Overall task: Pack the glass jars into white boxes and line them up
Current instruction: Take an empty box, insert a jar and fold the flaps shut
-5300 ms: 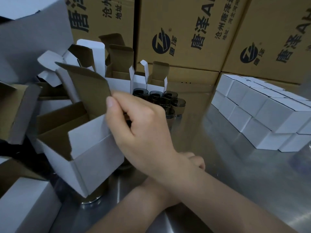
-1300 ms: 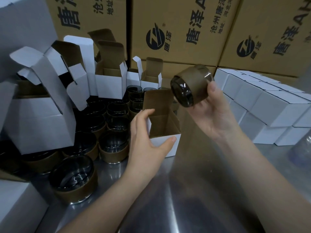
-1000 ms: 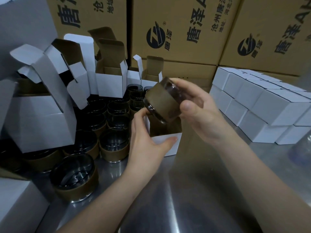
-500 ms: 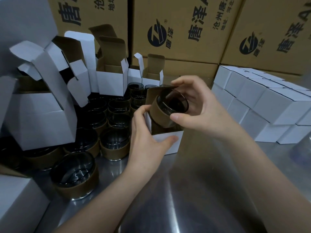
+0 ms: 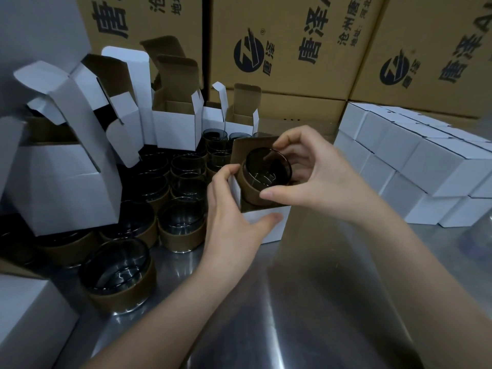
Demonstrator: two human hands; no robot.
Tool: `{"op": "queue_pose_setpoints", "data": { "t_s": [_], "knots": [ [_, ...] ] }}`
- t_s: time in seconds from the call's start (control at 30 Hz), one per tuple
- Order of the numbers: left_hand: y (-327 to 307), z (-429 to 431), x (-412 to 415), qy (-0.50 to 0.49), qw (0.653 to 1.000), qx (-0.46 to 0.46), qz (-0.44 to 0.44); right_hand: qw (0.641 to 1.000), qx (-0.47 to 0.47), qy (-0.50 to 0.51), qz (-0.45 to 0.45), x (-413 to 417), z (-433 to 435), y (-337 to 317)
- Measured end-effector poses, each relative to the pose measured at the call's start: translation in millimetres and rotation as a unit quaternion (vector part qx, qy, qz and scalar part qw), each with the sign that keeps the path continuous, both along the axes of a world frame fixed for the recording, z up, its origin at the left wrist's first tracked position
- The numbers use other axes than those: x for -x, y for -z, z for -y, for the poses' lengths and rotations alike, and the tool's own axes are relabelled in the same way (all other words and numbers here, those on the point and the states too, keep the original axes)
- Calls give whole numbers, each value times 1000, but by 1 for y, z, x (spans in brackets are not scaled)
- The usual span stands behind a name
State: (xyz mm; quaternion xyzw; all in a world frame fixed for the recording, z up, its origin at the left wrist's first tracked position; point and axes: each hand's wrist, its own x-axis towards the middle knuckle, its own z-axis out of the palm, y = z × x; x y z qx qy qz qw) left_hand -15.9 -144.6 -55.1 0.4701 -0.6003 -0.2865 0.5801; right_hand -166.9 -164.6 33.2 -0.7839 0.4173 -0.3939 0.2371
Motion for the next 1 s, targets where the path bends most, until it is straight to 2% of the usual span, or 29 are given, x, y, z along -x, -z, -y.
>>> {"op": "queue_pose_setpoints", "data": {
  "t_s": [0.53, 1.0],
  "knots": [
    [2, 0, 3, -16, 999, 14, 29, 978, 23, 126, -167, -19, 1, 2],
    [5, 3, 2, -8, 999, 15, 39, 935, -62, 143, -317, -37, 12, -5]
  ]
}}
